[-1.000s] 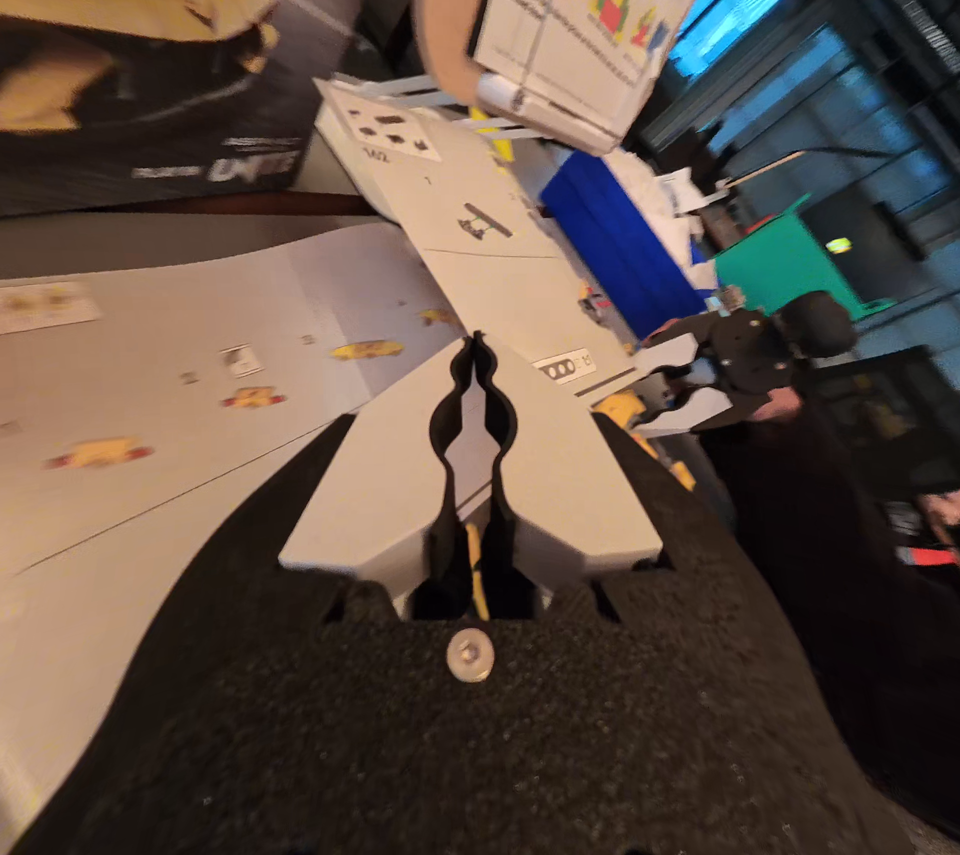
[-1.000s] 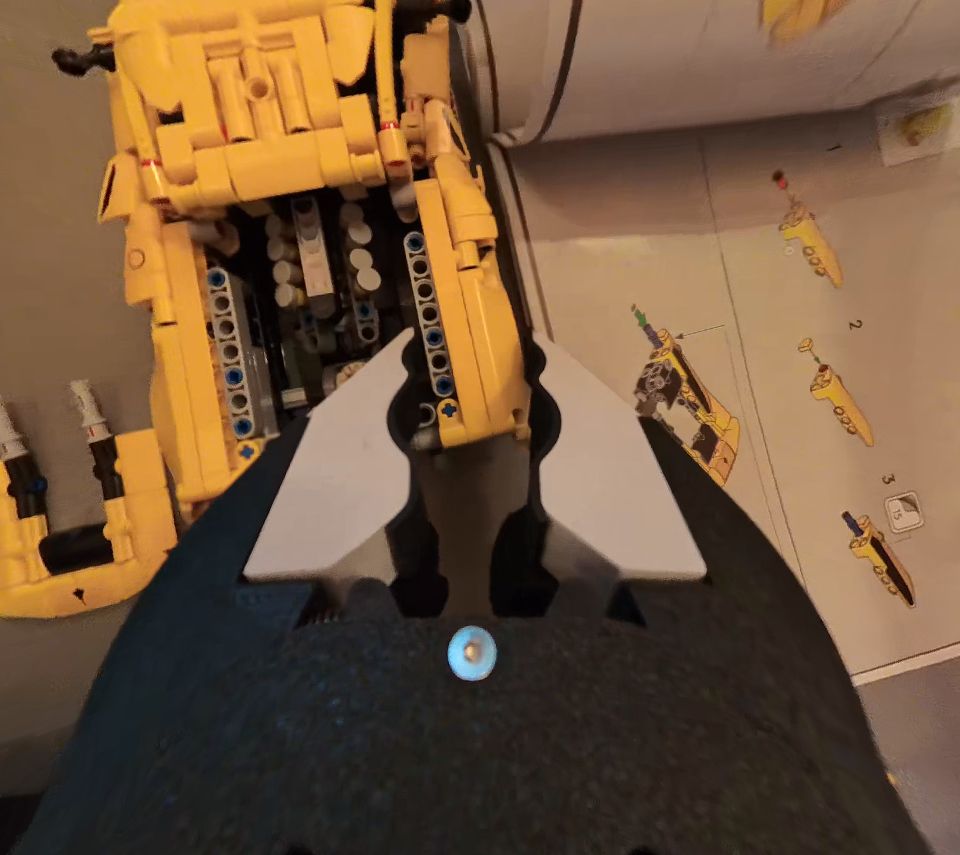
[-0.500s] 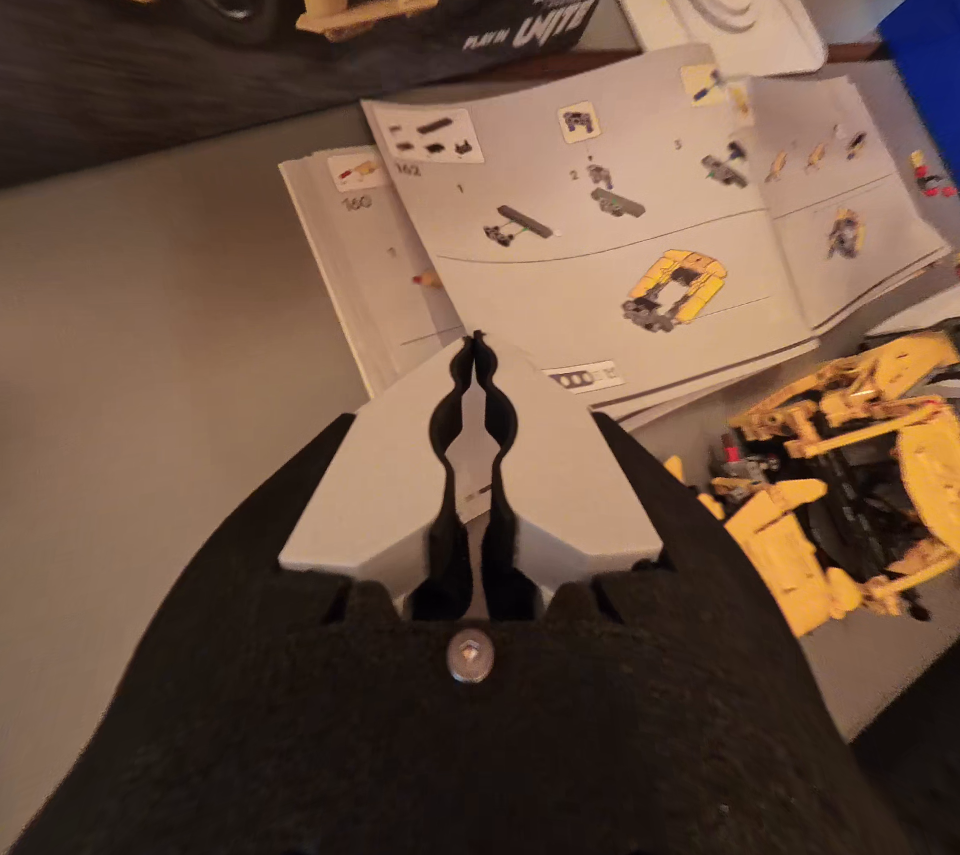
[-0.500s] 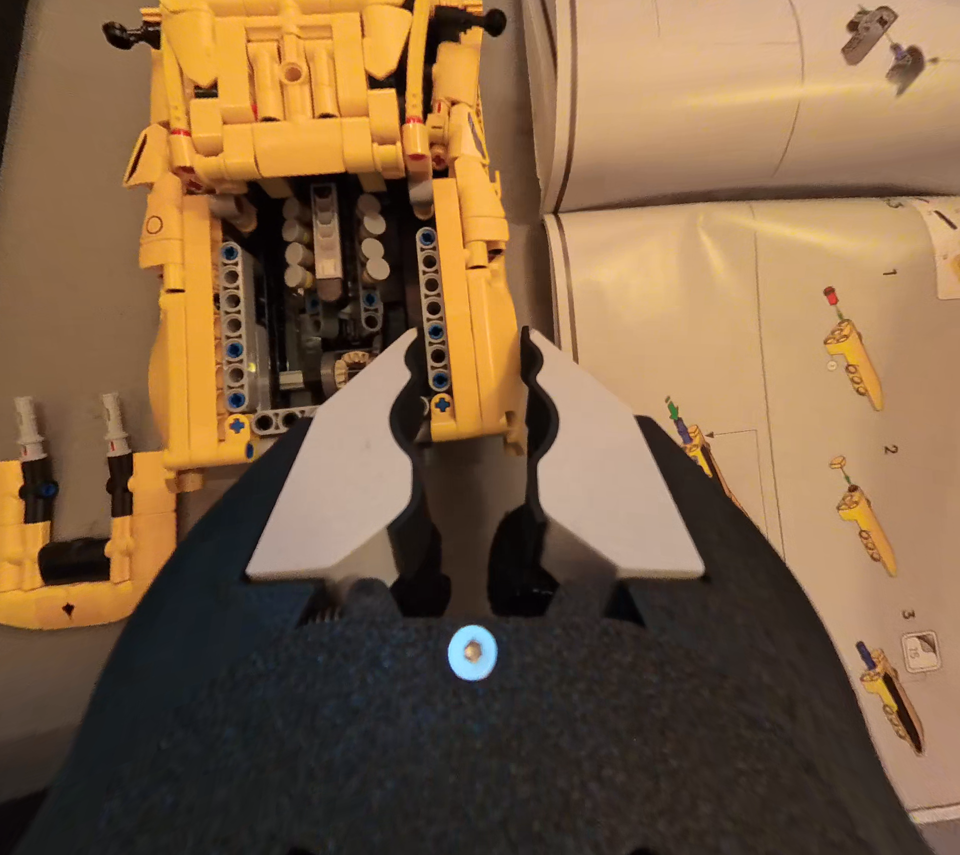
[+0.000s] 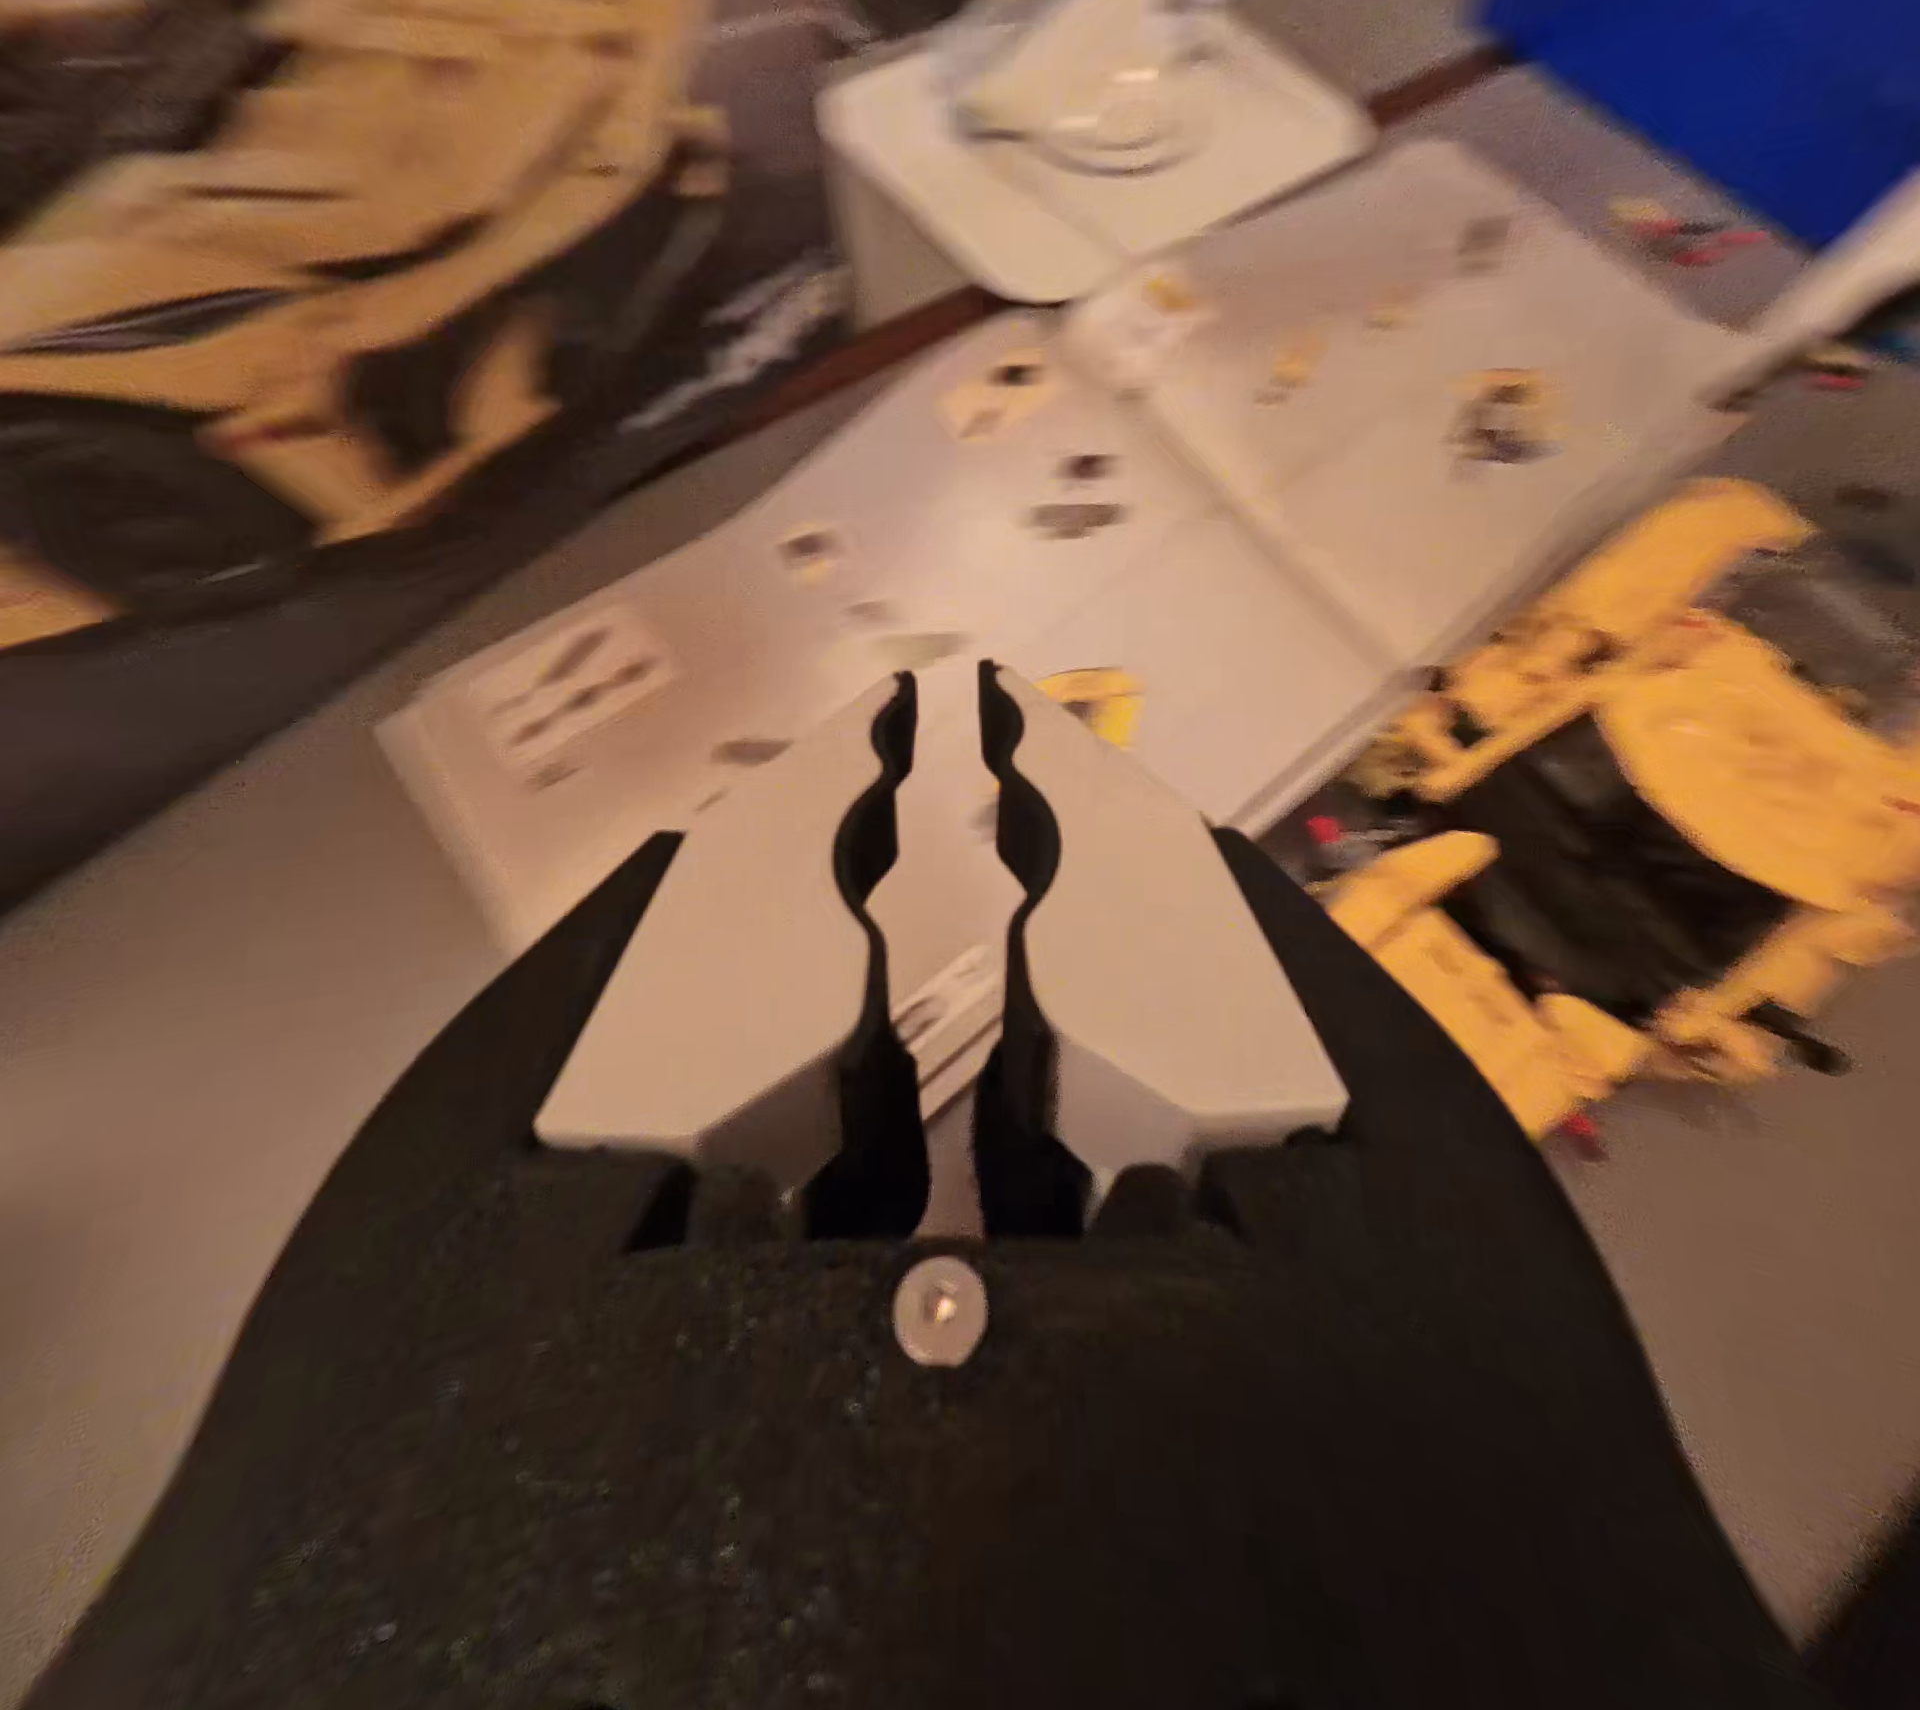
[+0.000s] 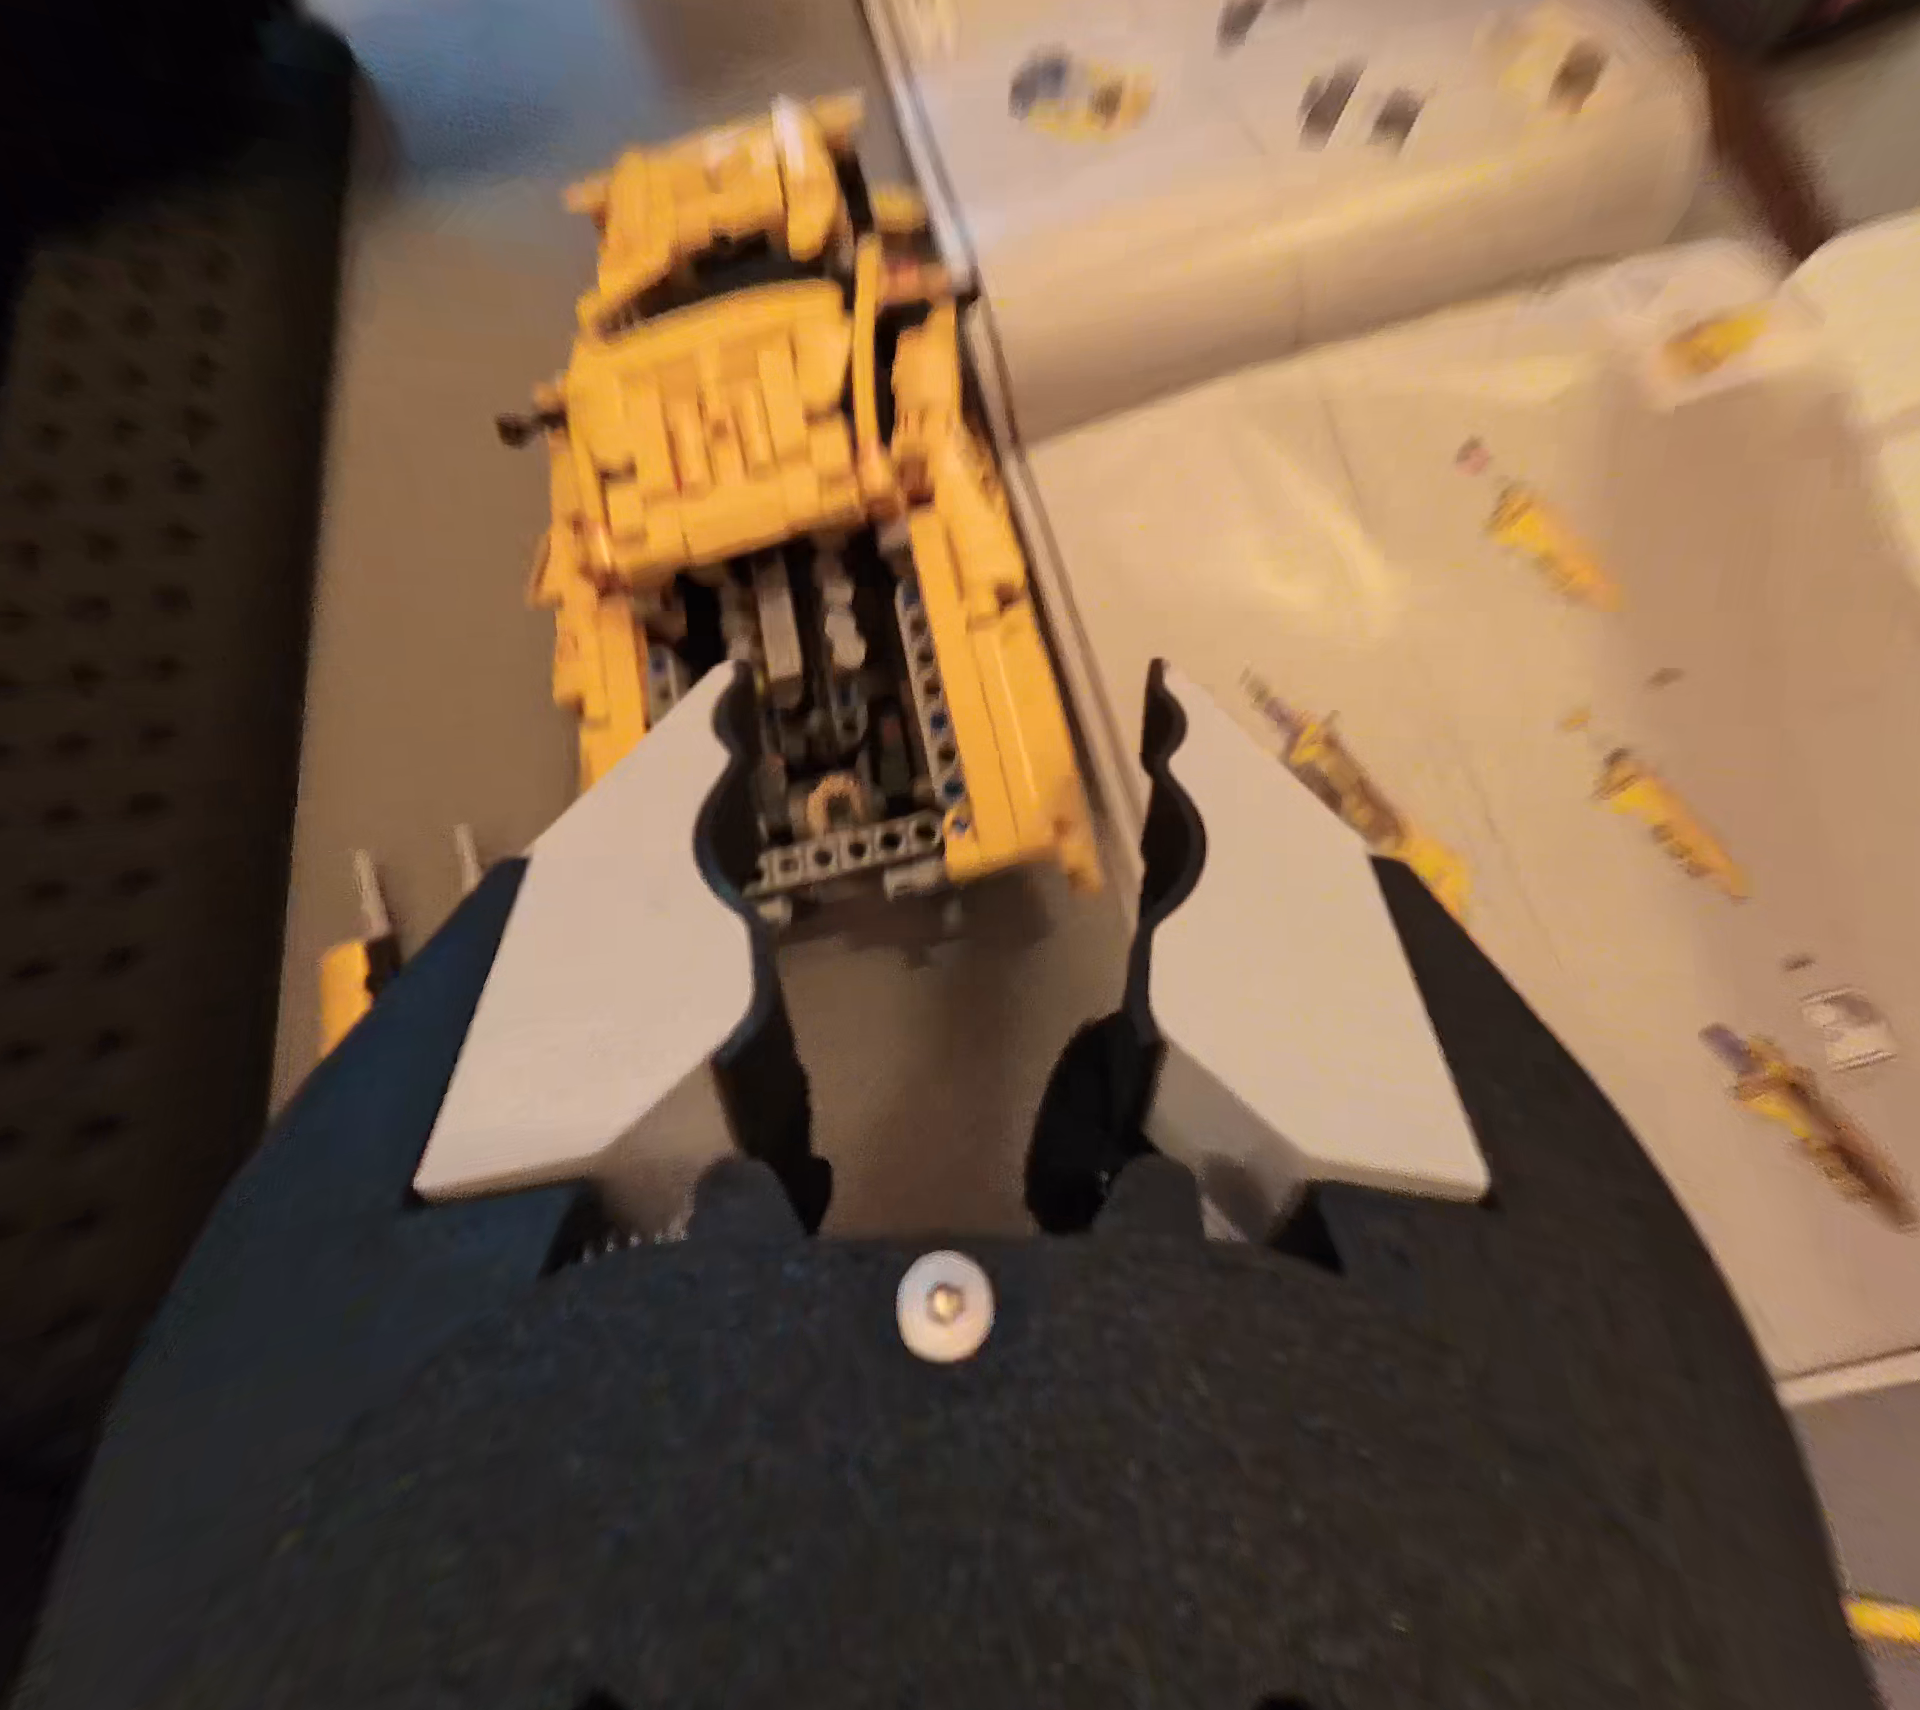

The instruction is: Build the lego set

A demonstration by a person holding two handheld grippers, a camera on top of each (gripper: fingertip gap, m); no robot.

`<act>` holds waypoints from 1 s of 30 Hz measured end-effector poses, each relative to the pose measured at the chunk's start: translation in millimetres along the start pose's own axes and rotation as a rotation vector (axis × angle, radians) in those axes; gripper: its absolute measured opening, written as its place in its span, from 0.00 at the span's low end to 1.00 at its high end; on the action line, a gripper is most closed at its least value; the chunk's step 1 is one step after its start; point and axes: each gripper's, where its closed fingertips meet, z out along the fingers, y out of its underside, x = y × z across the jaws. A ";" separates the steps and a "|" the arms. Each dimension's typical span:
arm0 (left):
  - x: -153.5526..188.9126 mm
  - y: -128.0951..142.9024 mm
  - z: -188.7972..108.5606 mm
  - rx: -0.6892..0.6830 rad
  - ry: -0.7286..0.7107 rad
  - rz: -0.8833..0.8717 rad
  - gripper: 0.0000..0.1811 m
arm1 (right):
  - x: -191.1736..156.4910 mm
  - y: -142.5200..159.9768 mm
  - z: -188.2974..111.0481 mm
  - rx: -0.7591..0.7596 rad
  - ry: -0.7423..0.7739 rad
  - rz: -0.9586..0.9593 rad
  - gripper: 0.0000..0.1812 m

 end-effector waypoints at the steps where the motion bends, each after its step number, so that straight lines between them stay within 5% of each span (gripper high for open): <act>1: 20.9 1.3 10.8 0.002 0.098 0.009 0.06 | 3.4 -19.9 -5.4 0.083 0.021 -0.036 0.41; 3: 37.6 21.5 30.3 -0.092 0.179 0.018 0.09 | 17.0 -55.8 -4.5 0.184 0.085 -0.109 0.48; 8: 13.9 64.3 50.9 -0.248 0.088 0.035 0.09 | 68.8 -81.1 56.6 -0.118 0.167 -0.320 0.51; 15: -11.0 90.8 41.7 -0.321 0.082 -0.025 0.08 | 88.7 -53.5 132.9 -0.412 -0.035 -0.347 0.49; 24: -35.6 104.1 22.5 -0.310 0.095 -0.169 0.00 | 87.0 -45.6 148.2 -0.420 -0.068 -0.317 0.50; 30: -78.6 110.1 10.6 -0.359 -0.186 -0.099 0.00 | 86.6 -46.6 148.6 -0.344 -0.065 -0.289 0.49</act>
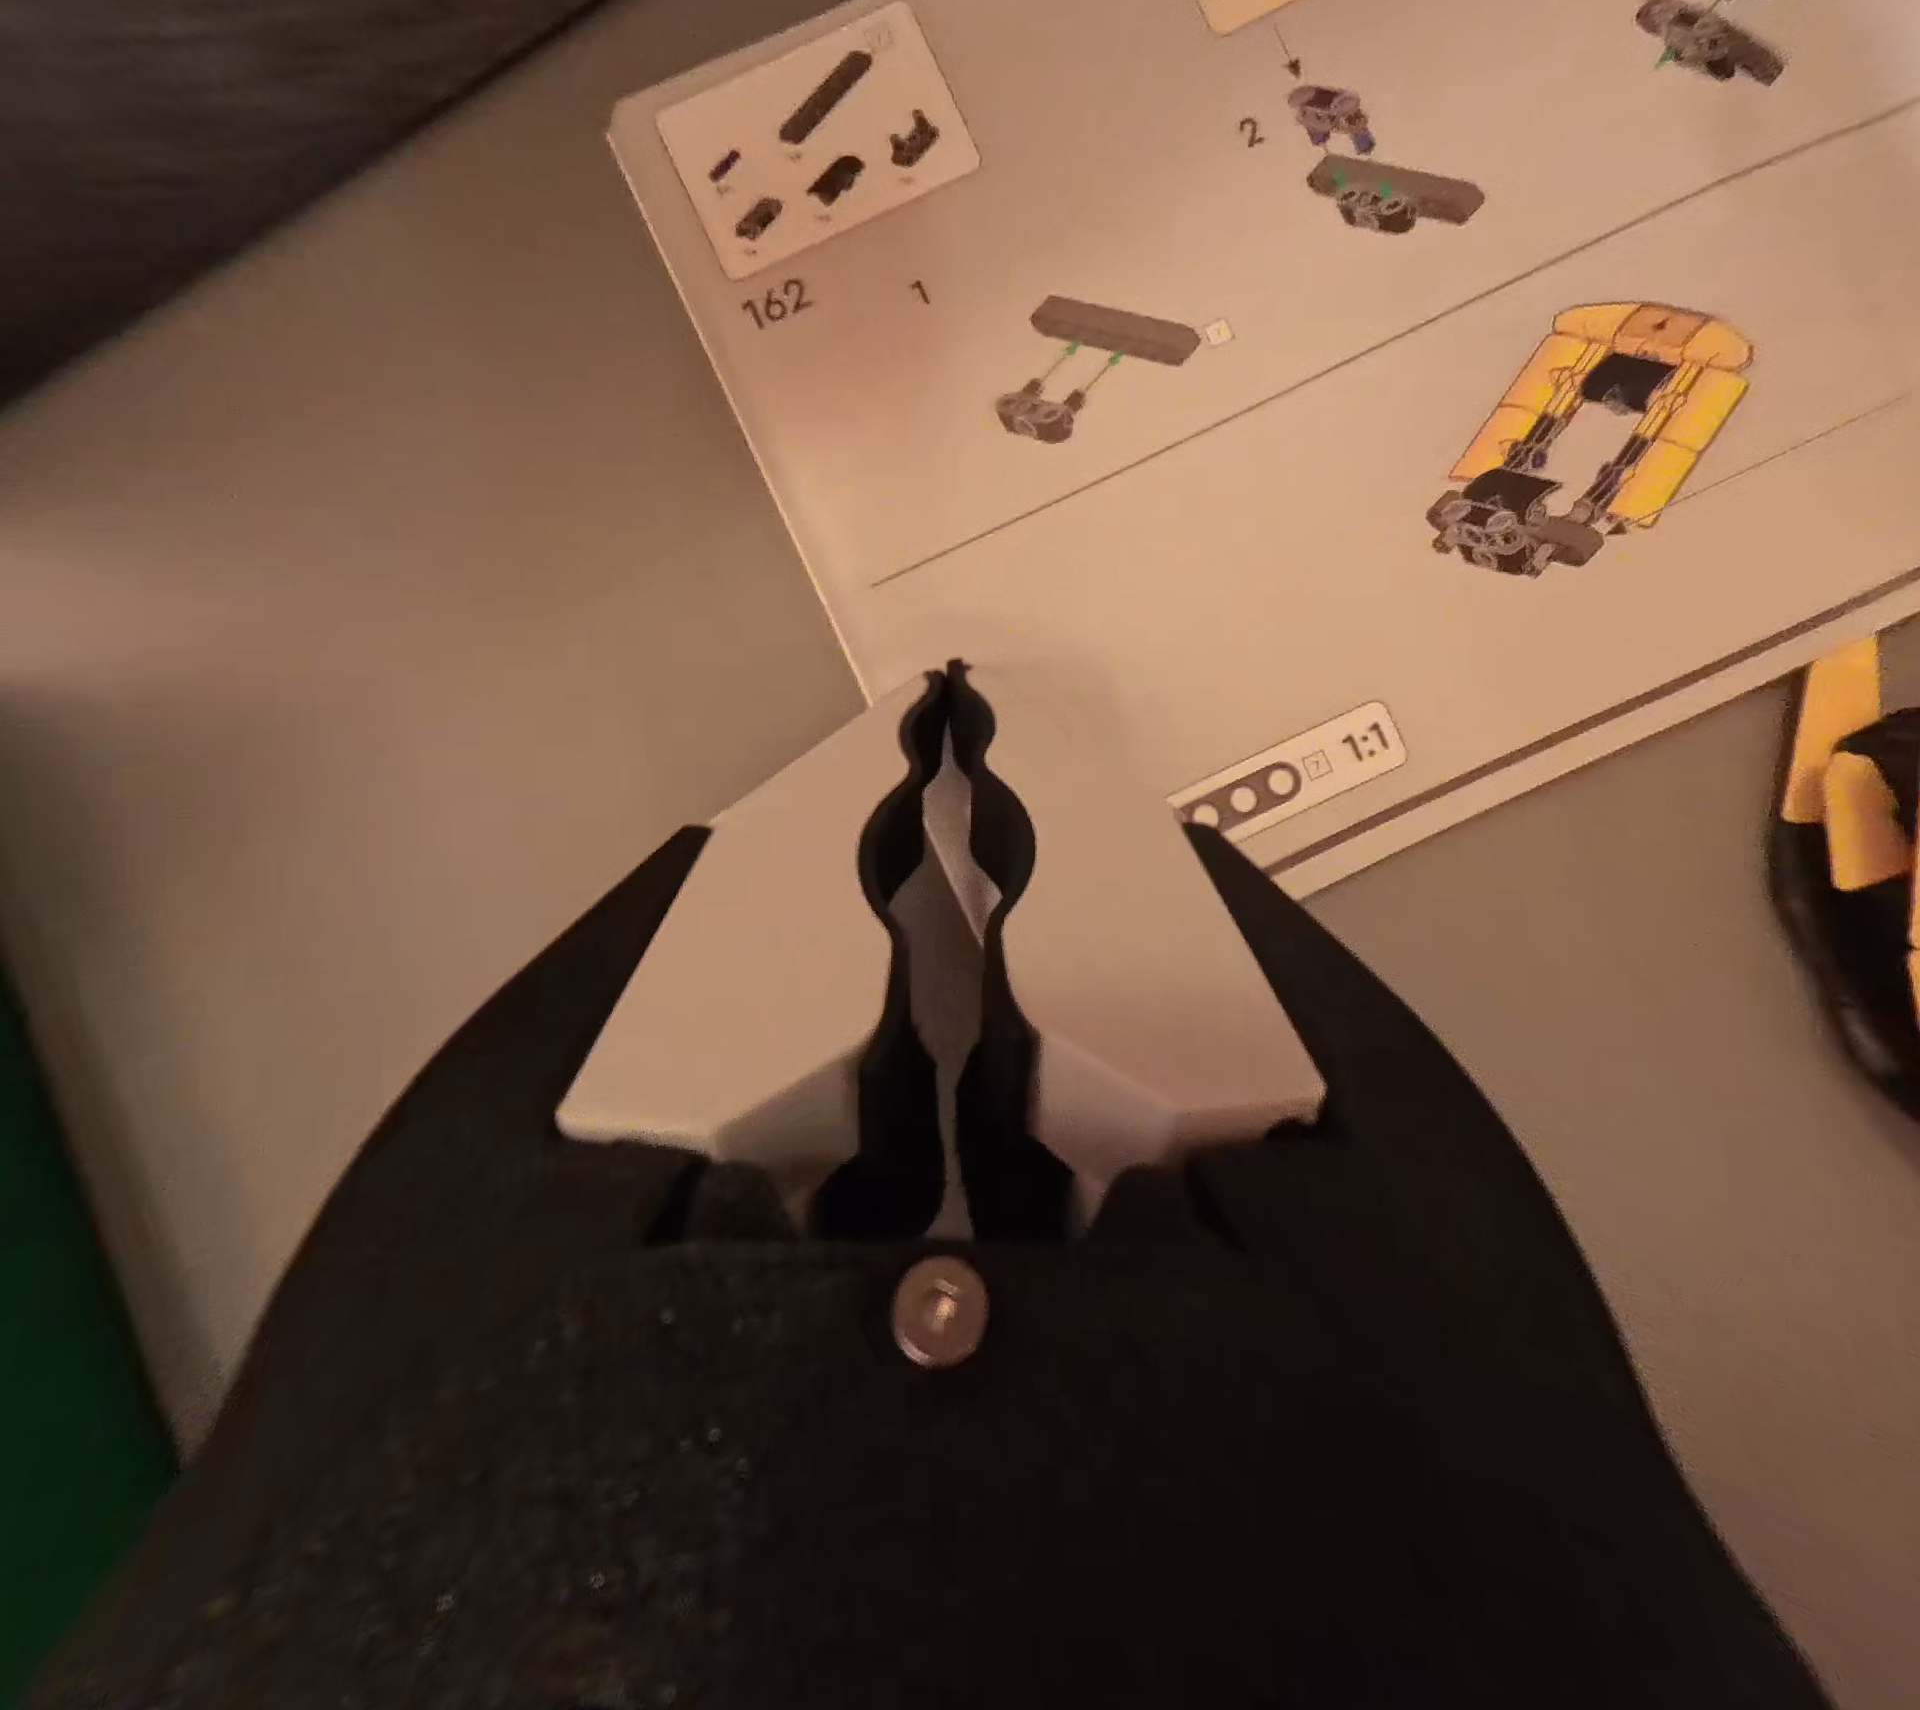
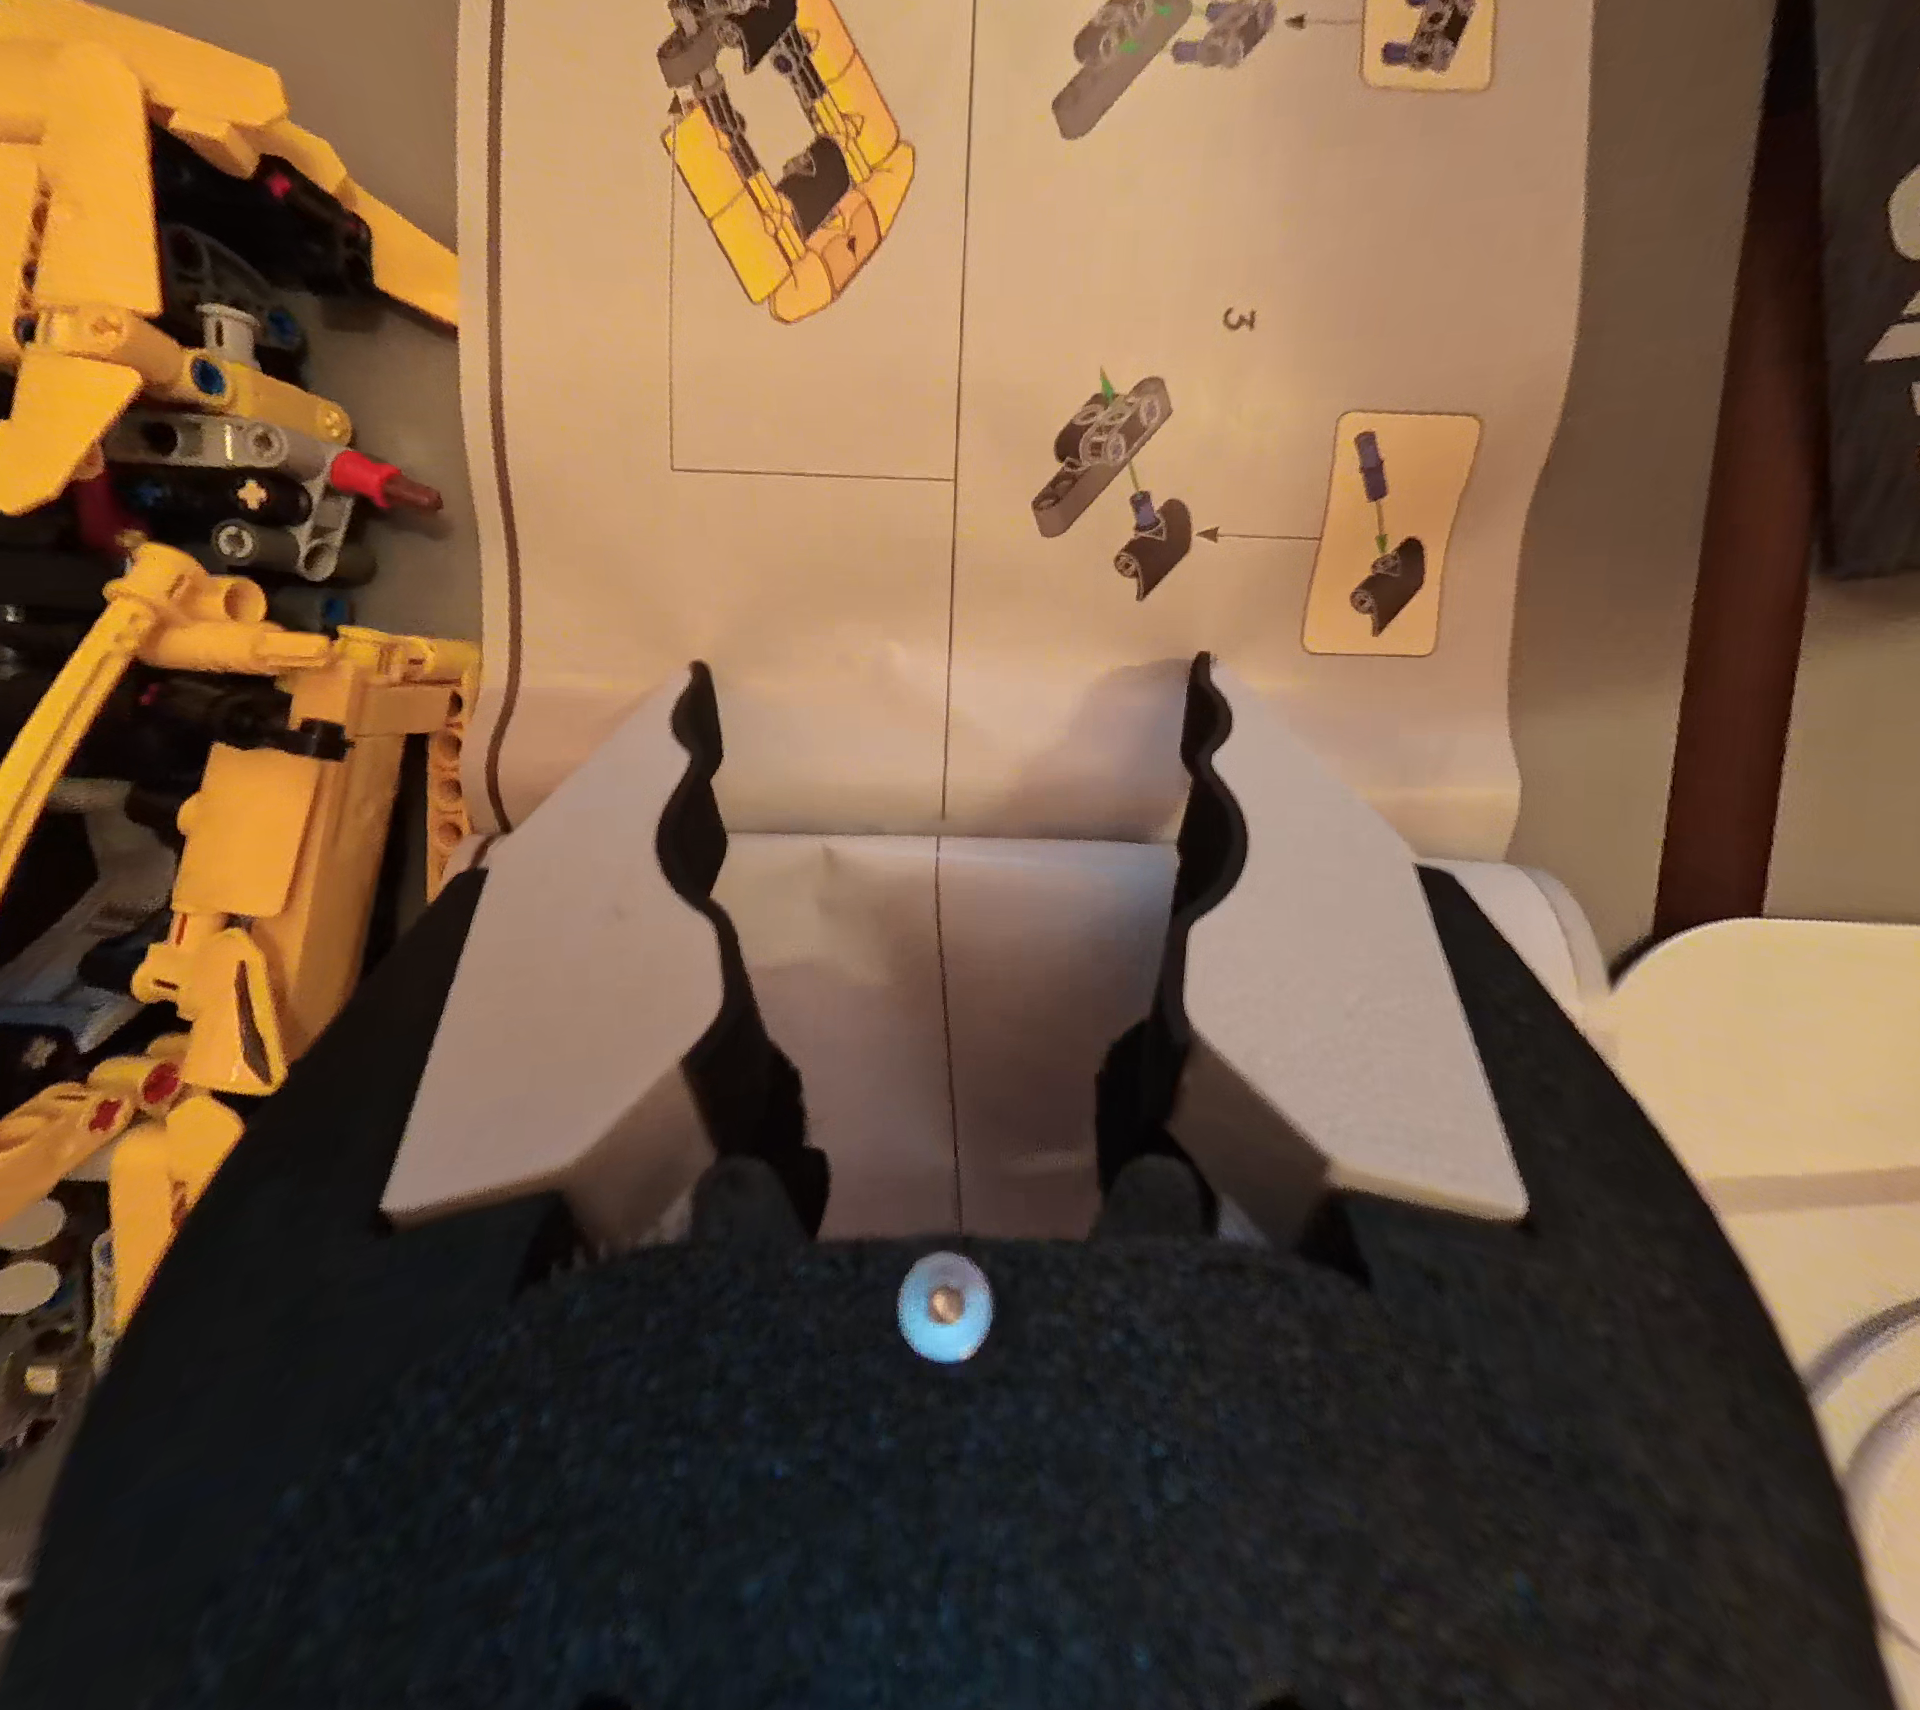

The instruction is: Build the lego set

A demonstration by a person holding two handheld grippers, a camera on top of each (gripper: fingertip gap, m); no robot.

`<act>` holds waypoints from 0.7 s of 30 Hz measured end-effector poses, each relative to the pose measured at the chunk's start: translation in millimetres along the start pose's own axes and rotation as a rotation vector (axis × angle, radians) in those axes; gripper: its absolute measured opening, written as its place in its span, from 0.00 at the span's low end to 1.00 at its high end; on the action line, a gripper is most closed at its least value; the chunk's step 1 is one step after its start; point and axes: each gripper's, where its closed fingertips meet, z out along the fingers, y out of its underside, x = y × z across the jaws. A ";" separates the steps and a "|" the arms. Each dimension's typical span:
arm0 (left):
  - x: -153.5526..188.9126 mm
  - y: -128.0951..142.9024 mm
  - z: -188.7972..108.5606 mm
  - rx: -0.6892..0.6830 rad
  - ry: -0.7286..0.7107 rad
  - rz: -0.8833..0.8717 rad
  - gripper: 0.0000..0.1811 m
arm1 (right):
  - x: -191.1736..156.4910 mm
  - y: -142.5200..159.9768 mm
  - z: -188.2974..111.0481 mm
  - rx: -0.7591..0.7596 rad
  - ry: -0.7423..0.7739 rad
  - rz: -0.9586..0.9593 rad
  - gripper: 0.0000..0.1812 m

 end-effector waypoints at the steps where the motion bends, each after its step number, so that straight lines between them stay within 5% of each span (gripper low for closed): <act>1: -0.6 0.2 0.1 0.003 0.005 -0.014 0.00 | 0.1 -0.4 0.1 0.015 0.004 0.008 0.49; 5: -4.1 -8.4 -2.3 0.038 -0.024 -0.013 0.00 | 0.1 -1.7 0.5 0.044 0.019 0.026 0.49; 9: 40.7 -52.4 -9.9 0.274 0.165 0.015 0.01 | 0.0 -2.0 0.4 0.041 0.019 0.025 0.49; 14: 61.4 -36.2 21.8 0.157 0.167 0.092 0.00 | 0.1 -2.2 0.3 0.051 0.018 0.027 0.49; 21: 16.7 -17.9 12.0 0.075 0.049 -0.033 0.00 | 0.6 -3.3 0.4 0.071 0.032 0.056 0.48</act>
